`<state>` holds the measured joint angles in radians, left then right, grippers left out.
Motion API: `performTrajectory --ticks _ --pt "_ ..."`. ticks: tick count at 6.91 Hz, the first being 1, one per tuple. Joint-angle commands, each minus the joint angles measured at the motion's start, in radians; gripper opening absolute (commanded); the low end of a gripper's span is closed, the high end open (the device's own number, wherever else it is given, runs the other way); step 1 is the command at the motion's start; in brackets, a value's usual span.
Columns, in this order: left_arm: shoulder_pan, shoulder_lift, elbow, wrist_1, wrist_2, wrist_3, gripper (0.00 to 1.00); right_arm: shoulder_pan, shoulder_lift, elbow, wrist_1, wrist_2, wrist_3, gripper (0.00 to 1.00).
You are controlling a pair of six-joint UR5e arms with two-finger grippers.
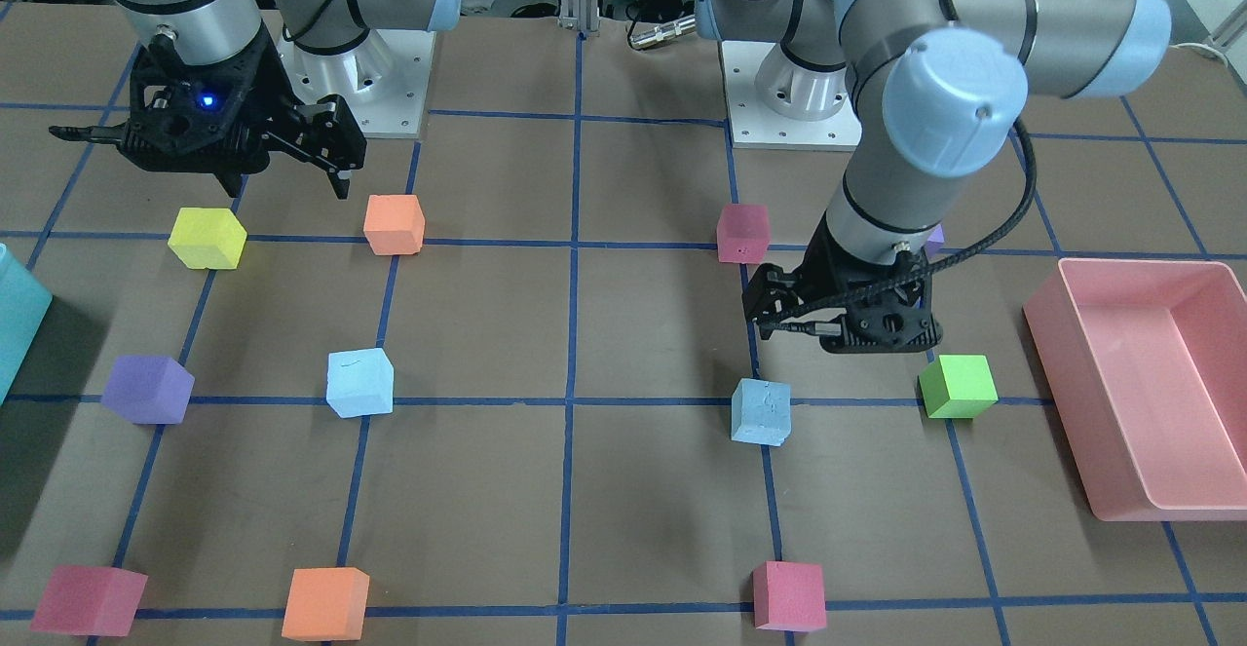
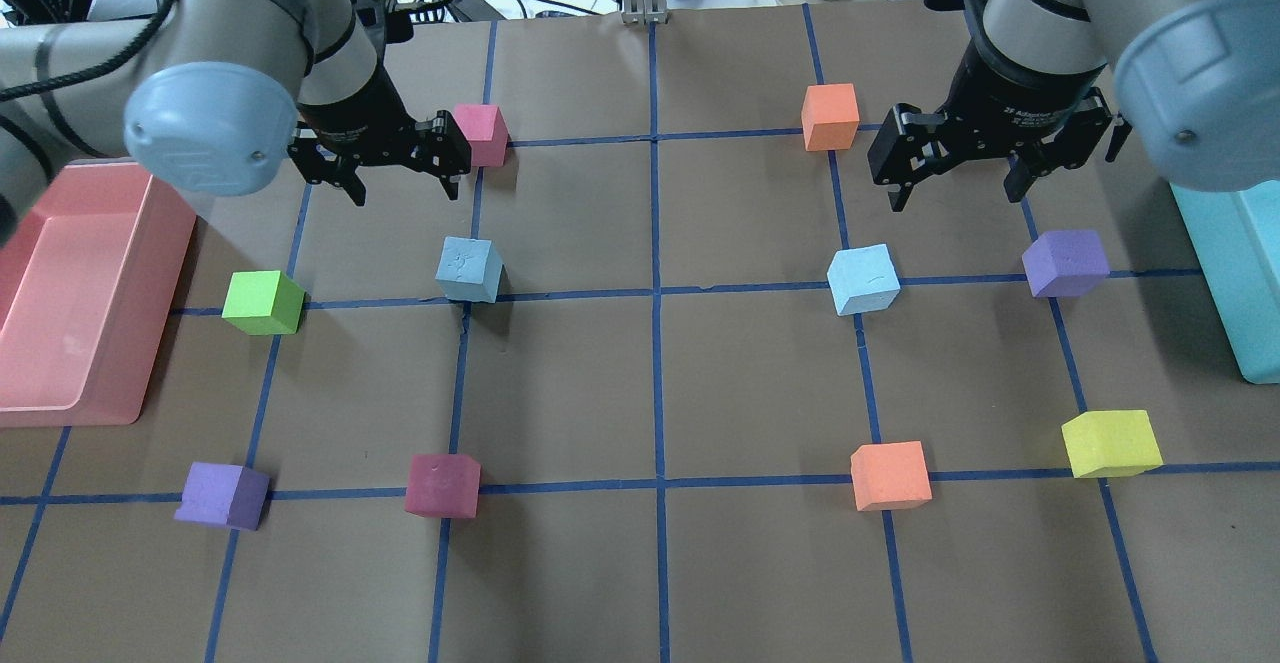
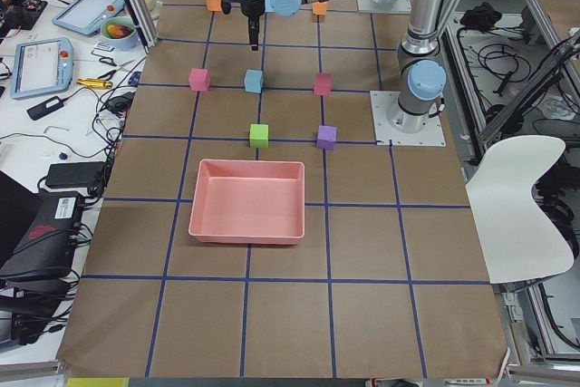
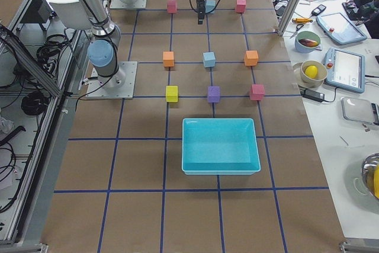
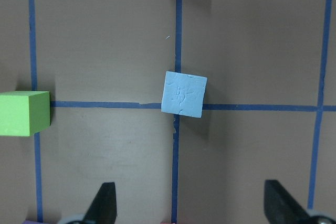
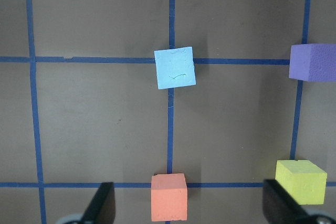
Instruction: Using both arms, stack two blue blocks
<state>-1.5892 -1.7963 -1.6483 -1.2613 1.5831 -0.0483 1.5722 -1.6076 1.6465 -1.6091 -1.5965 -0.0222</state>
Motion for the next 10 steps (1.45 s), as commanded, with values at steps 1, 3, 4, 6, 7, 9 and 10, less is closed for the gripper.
performTrajectory --ticks 1,3,4,6,7,9,10 --pt "0.0 -0.102 -0.054 0.124 0.0 -0.002 1.0 -0.004 0.011 0.036 0.003 -0.003 -0.004 1.0" --pt "-0.002 -0.146 -0.097 0.239 -0.005 0.001 1.0 -0.014 0.076 0.079 -0.136 0.01 -0.021 1.0" --pt "-0.002 -0.161 -0.1 0.243 -0.002 0.002 1.0 -0.012 0.142 0.084 -0.165 0.012 -0.022 1.0" --pt "-0.002 -0.181 -0.1 0.243 -0.002 0.002 1.0 -0.011 0.194 0.11 -0.192 0.015 -0.03 1.0" --pt "-0.002 -0.189 -0.102 0.241 -0.002 0.001 1.0 -0.011 0.234 0.142 -0.265 0.004 -0.045 1.0" --pt "-0.002 -0.21 -0.113 0.246 -0.002 0.001 1.0 -0.011 0.291 0.2 -0.412 0.013 -0.189 1.0" --pt "-0.002 -0.215 -0.123 0.267 0.0 0.001 1.0 -0.011 0.319 0.202 -0.414 0.017 -0.188 1.0"
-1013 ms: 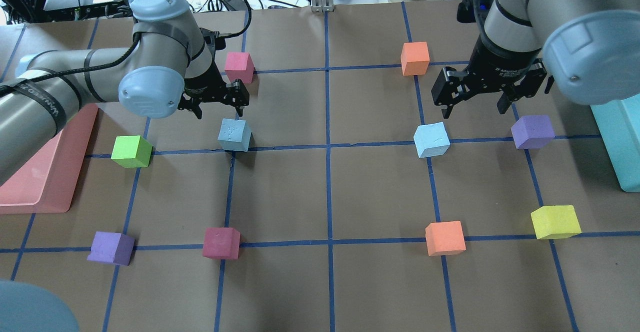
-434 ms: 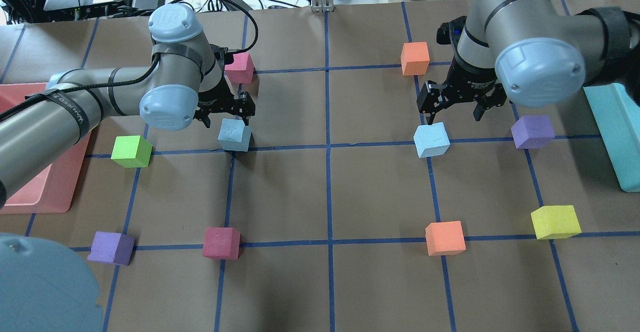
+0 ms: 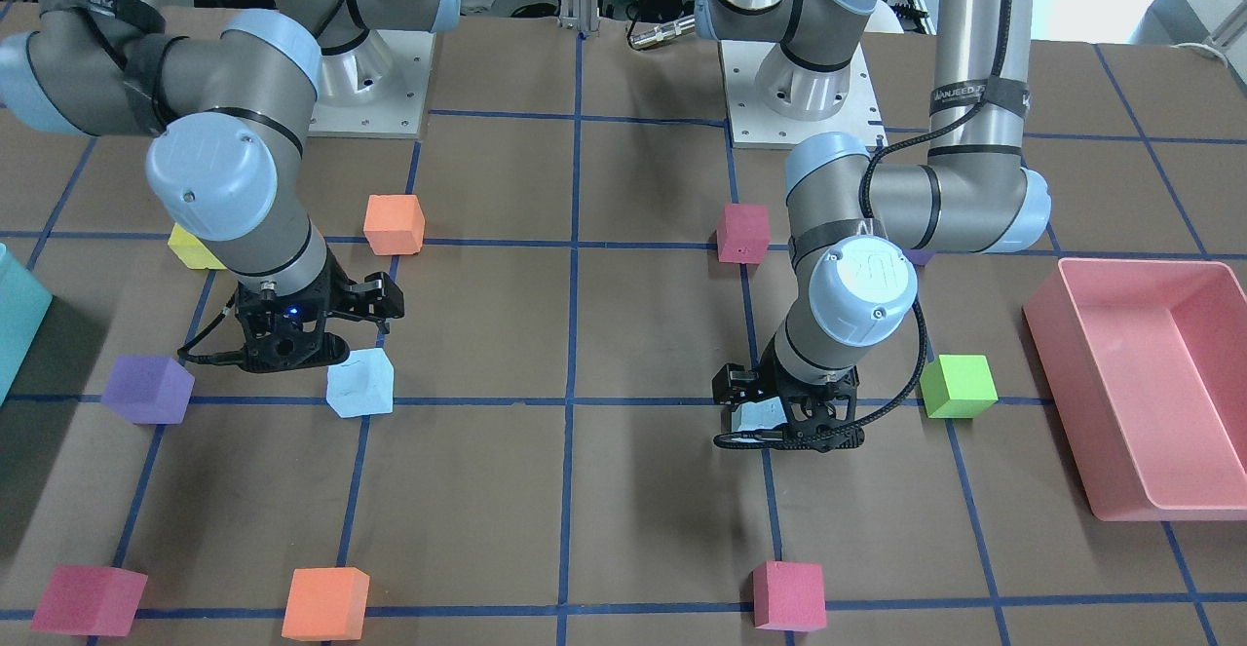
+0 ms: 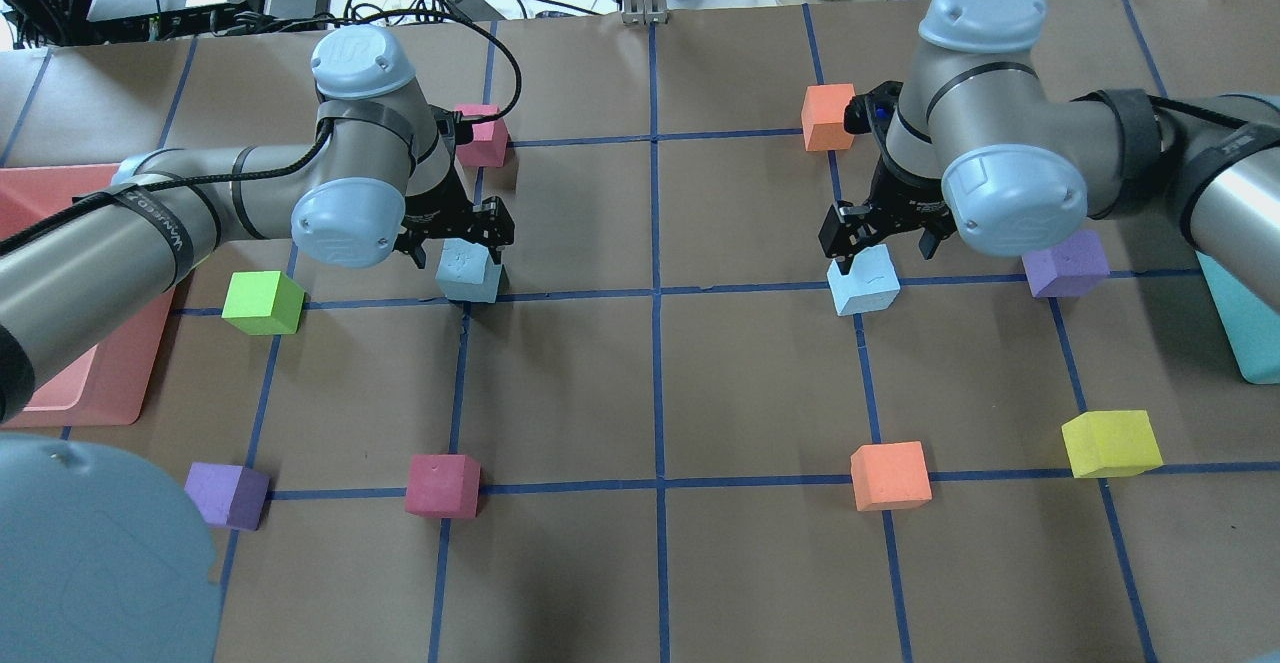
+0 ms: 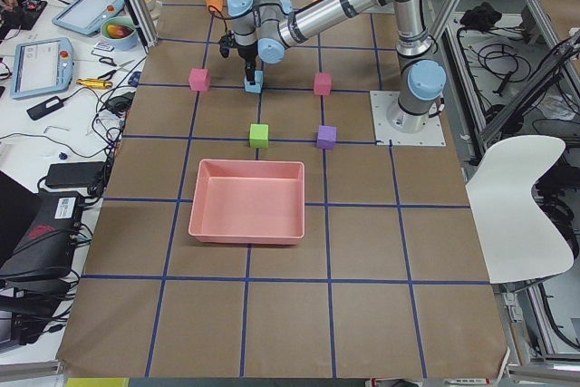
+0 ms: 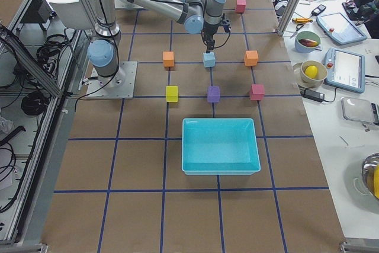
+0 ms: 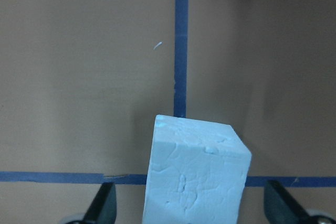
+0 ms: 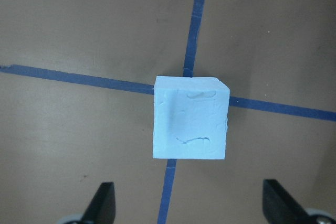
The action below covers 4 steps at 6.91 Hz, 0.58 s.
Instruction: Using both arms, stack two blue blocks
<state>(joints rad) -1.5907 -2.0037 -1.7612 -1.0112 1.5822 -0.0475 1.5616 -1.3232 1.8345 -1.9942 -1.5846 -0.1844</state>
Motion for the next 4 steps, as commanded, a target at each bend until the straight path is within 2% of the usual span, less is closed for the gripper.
performTrajectory --ticks 1,4 --pt "0.0 -0.026 -0.026 0.069 0.001 0.001 1.0 0.0 0.065 0.014 -0.034 0.002 -0.027 1.0" --pt "0.0 -0.035 -0.07 0.114 0.001 -0.003 1.0 -0.002 0.136 0.012 -0.119 -0.009 -0.009 1.0"
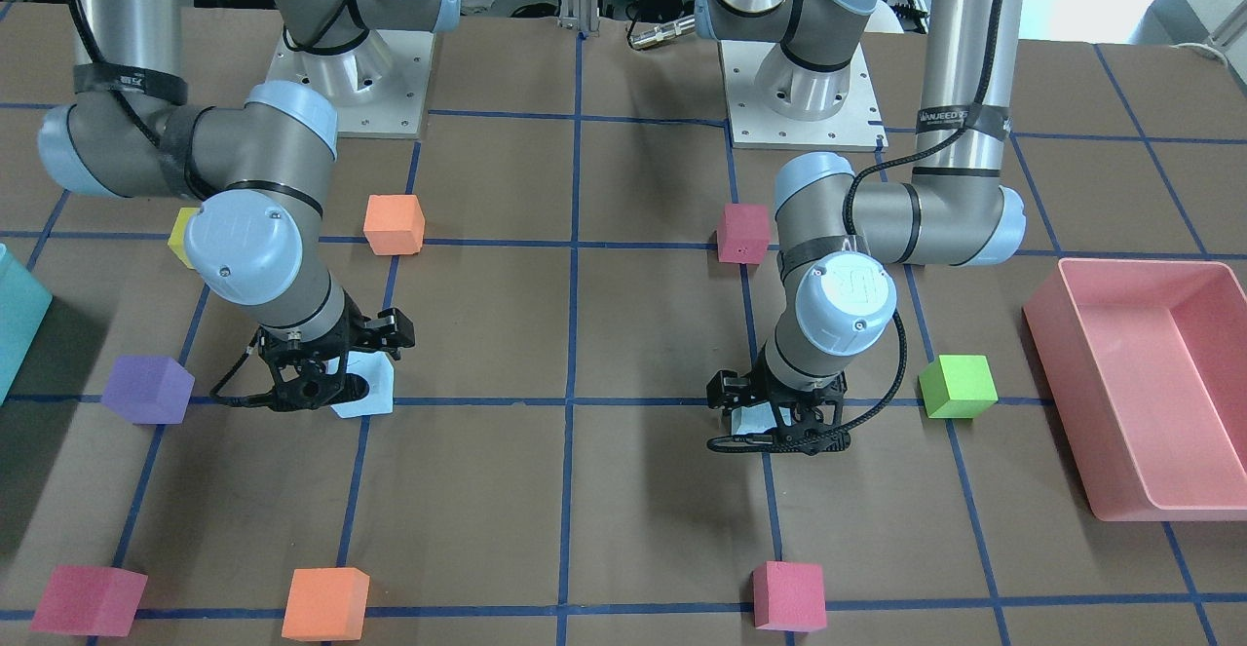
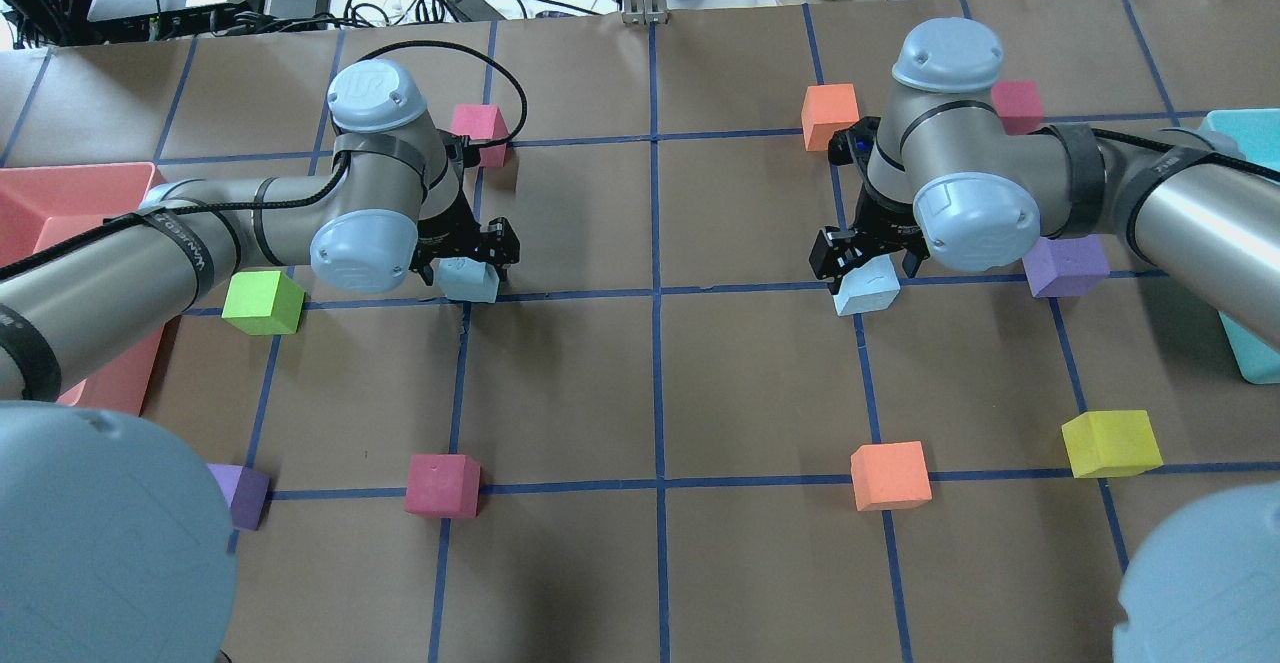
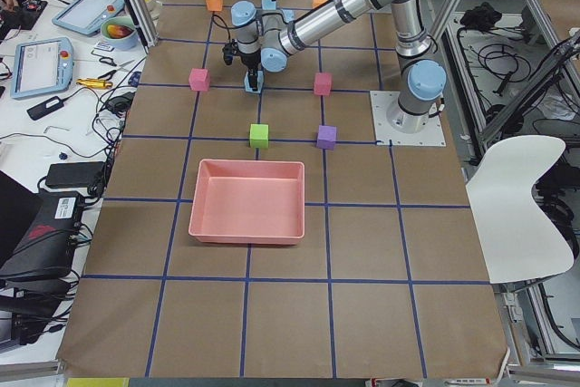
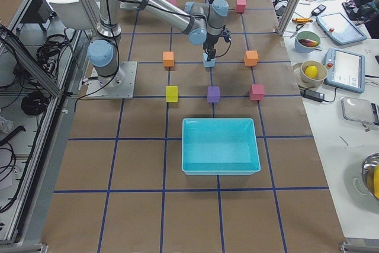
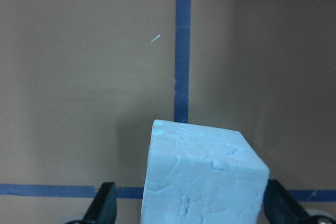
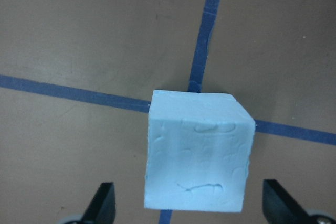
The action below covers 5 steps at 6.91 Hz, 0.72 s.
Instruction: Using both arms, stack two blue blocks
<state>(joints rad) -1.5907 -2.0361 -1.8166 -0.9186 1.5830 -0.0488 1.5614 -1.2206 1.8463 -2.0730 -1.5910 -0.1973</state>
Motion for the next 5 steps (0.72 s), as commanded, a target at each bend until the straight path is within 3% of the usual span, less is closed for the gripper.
performTrajectory --ticks 1,2,3,4,5 --pt "0.0 -0.003 -0.013 0.055 0.0 0.001 0.96 0.0 0.041 0.001 -0.061 -0.006 0.003 1.0" --pt "0.0 -0.003 -0.012 0.096 -0.001 0.004 0.6 -0.001 0.05 0.001 -0.061 -0.006 0.002 0.99" --pt "0.0 -0.003 -0.009 0.102 -0.008 0.004 0.41 -0.001 0.058 0.001 -0.061 -0.004 -0.01 0.64" --pt "0.0 -0.003 -0.013 0.101 -0.009 0.004 0.34 -0.004 0.055 0.002 -0.043 -0.006 -0.014 0.08" --pt "0.002 0.0 -0.01 0.101 -0.002 0.006 0.34 -0.004 0.05 0.002 -0.036 -0.004 -0.013 0.0"
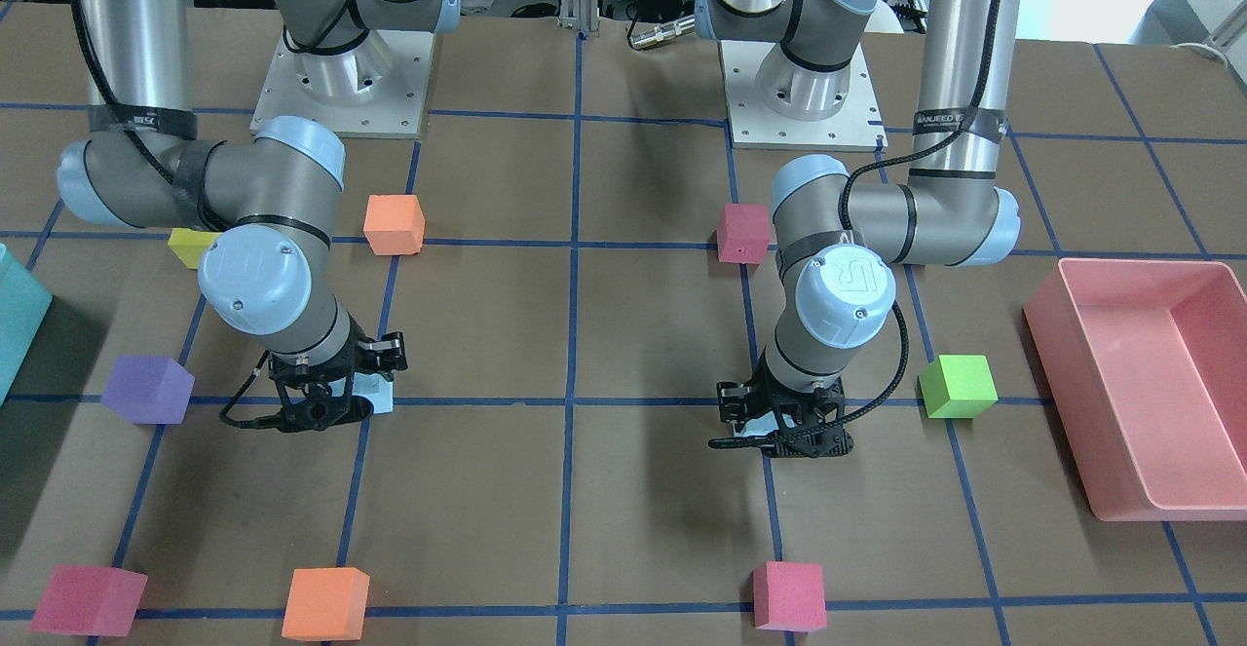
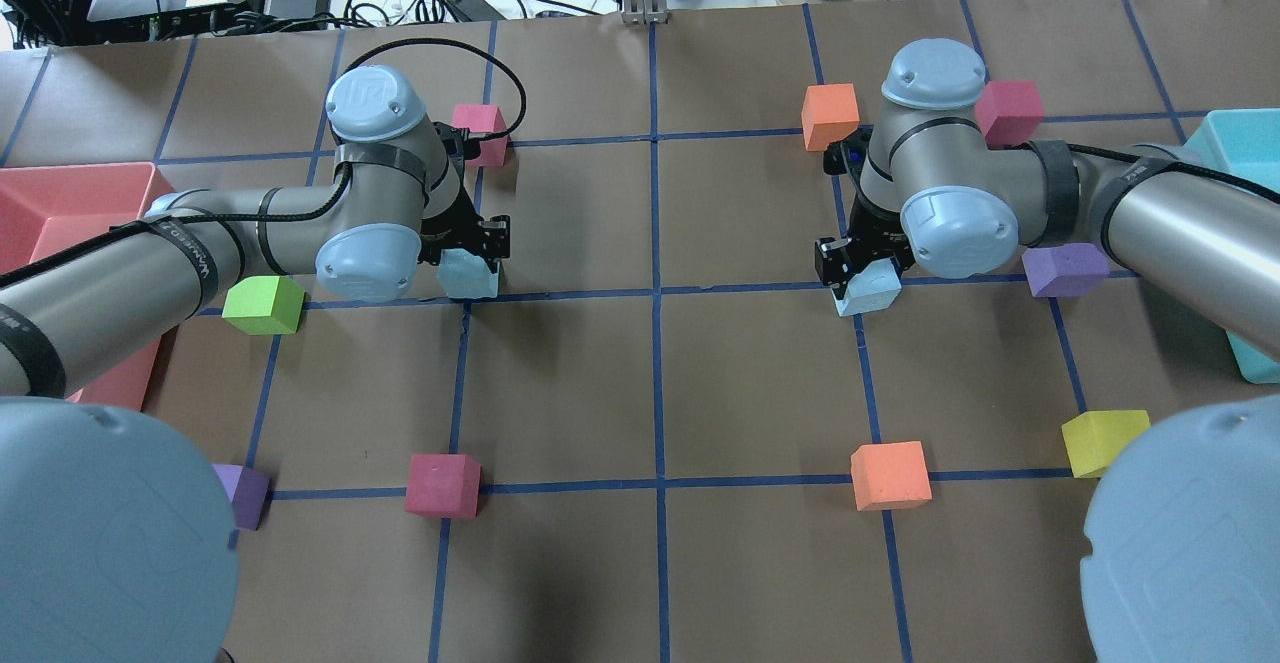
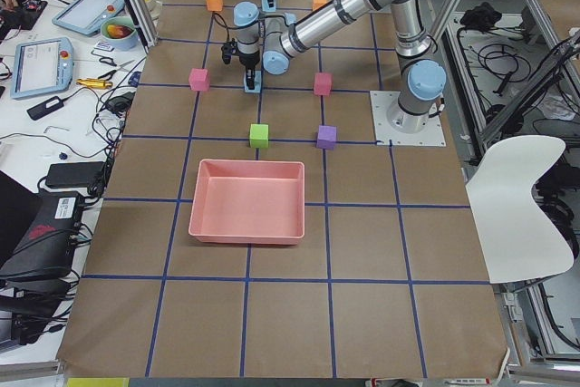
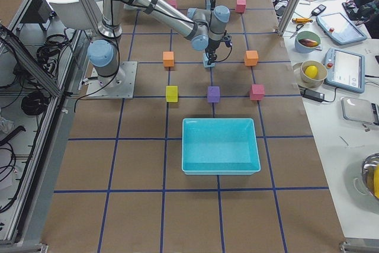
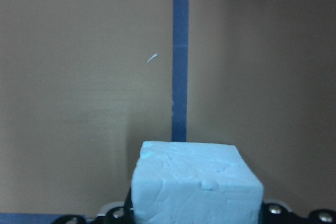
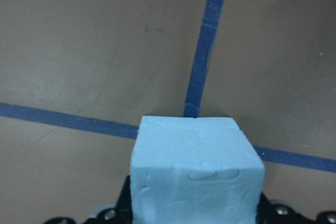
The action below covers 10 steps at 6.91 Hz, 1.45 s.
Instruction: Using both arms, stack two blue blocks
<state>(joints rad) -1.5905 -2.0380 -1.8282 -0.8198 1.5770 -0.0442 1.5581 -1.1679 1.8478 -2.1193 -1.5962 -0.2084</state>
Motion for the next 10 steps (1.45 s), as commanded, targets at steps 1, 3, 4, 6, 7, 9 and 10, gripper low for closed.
performTrajectory --ticks 1,3,4,6,7,9,10 --pt "0.003 0.005 0.01 0.002 0.005 0.001 0.31 -0.001 -0.018 -0.001 0.033 0.011 0.015 0.0" --pt "0.003 0.018 0.015 0.001 0.0 0.001 0.22 0.037 -0.053 -0.007 0.056 0.106 0.244 0.0" --pt "0.003 0.018 0.026 -0.005 0.003 0.001 0.22 0.078 -0.061 -0.01 0.052 0.148 0.304 0.0" --pt "0.009 0.024 0.038 -0.013 0.006 0.021 0.22 0.26 -0.065 -0.028 0.047 0.137 0.562 0.0" --pt "0.01 0.028 0.036 -0.013 0.009 0.055 0.22 0.316 -0.065 -0.025 0.045 0.145 0.586 0.0" --pt "0.014 0.031 0.038 -0.012 0.011 0.058 0.22 0.393 -0.055 -0.022 0.039 0.145 0.6 0.0" --pt "0.014 0.032 0.035 -0.013 0.011 0.058 0.22 0.411 -0.047 -0.004 0.036 0.143 0.589 0.0"
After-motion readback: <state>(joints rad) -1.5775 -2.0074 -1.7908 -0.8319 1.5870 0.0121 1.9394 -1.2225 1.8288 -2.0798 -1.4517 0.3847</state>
